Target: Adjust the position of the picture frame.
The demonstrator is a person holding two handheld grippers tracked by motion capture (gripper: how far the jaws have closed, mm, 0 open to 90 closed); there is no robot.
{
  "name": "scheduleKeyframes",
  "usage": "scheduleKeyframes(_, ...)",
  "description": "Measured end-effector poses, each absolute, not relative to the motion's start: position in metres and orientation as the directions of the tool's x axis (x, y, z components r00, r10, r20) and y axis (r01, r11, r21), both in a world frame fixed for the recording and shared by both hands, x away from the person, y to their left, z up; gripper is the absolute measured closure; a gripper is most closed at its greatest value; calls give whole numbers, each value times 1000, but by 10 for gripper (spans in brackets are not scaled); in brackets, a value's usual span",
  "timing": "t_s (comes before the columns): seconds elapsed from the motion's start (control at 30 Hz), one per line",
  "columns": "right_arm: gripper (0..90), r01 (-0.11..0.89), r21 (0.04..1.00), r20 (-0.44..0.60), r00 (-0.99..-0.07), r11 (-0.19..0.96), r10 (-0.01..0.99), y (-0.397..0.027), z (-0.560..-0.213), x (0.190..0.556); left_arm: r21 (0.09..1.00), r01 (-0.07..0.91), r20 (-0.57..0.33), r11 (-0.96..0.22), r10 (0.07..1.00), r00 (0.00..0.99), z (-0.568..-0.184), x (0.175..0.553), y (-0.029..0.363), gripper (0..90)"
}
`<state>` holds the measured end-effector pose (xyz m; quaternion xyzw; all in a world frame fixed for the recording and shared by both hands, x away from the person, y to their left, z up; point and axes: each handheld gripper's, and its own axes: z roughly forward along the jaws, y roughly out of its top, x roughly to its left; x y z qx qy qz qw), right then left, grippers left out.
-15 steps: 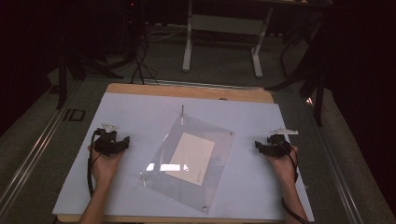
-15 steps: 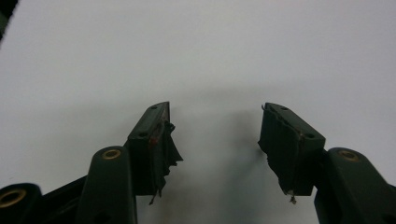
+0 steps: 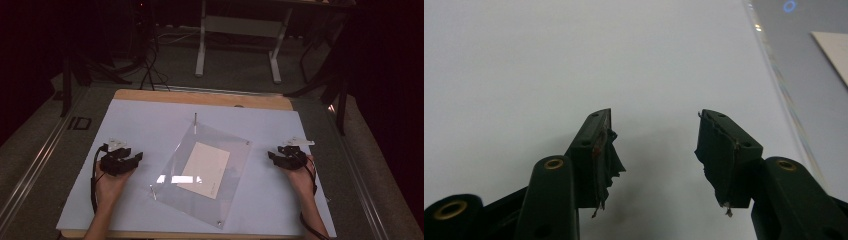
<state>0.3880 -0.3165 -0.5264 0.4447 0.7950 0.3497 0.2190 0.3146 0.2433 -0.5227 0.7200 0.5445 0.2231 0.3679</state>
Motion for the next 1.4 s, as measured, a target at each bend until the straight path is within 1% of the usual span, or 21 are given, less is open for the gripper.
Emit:
scheduleKeyframes(0.13,482,548,748,-45,-522,375,852,-312,-526,388,779,602,-63,-174,934,351,-520,307,240,505)
scheduleKeyframes(0.3,490,535,748,-61,-533,392,844,-308,-523,388,785,589,-62,-191,922,381,-519,300,238,527)
scheduleKeyframes(0.33,496,524,755,-66,-538,394,840,-305,-522,388,787,581,-48,-208,918,394,-518,296,237,530)
scheduleKeyframes(0.47,509,512,761,-70,-546,399,835,-299,-520,390,793,567,-29,-224,915,403,-516,287,236,530)
scheduleKeyframes(0.7,508,486,778,-48,-585,398,810,-283,-517,398,800,557,-56,-223,897,439,-514,272,235,529)
scheduleKeyframes(0.93,526,464,778,-68,-607,423,792,-264,-514,407,804,530,-24,-269,876,481,-513,256,230,520)
scheduleKeyframes(1.17,540,446,780,-76,-629,440,773,-248,-510,415,800,527,-28,-286,861,508,-516,251,227,522)
scheduleKeyframes(1.4,532,437,776,-84,-645,456,760,-236,-508,419,794,497,-1,-350,816,577,-520,237,226,540)
